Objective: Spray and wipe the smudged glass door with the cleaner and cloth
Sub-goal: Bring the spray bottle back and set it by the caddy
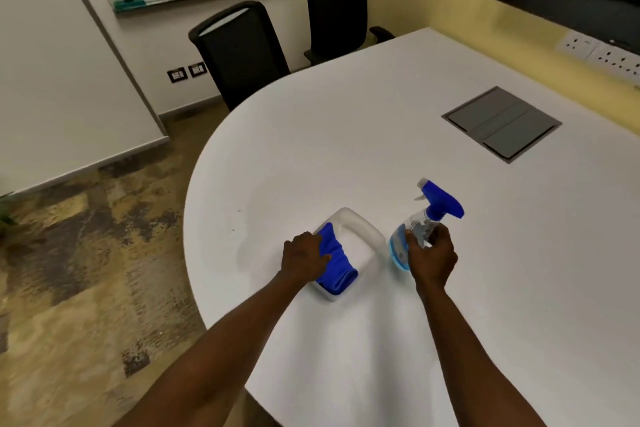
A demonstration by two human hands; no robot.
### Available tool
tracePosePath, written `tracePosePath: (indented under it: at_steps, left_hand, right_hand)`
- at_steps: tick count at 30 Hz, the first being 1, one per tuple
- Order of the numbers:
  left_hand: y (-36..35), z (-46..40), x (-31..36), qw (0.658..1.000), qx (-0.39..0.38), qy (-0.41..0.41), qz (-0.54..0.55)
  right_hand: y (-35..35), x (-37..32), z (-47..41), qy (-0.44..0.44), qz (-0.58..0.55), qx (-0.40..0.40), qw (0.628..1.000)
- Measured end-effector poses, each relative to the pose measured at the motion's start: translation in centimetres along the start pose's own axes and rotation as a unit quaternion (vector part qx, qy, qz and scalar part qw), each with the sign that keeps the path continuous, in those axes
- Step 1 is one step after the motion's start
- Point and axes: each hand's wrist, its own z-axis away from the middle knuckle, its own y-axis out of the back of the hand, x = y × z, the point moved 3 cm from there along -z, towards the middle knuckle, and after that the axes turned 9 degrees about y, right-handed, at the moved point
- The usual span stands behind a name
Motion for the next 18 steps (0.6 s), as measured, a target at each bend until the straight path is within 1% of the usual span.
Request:
tracePosePath:
  at_steps: [3,5,10,14,18]
  left_hand:
    - [-1.0,-0.9,0.0,0.999,0.01,0.009,-0.034]
    - [-1.3,-1.2,0.0,0.999,0.02,0.012,-0.038]
    - [-1.8,-1.9,0.1,0.999,0.023,0.009,-0.024]
    - [-2.3,-2.2,0.1,0.998,0.029,0.003,-0.061]
    - [-2.9,-2.6,0.2,0.995,0.036,0.001,-0.096]
  right_hand:
    - [-0.7,1.3,-0.1,-0.007,0.0,-0.027,1.0]
    - [-0.9,1.8,-0.1,-0.013,-0.002,-0.039,0.999]
    - [-1.3,2.6,-0.3,-0.022,-0.004,-0.036,0.999]
    - [-1.8,2.6,-0.7,-0.012,-0.004,-0.042,0.999]
    - [-2.3,3.5,-0.7,-0.02,0.009,-0.041,0.999]
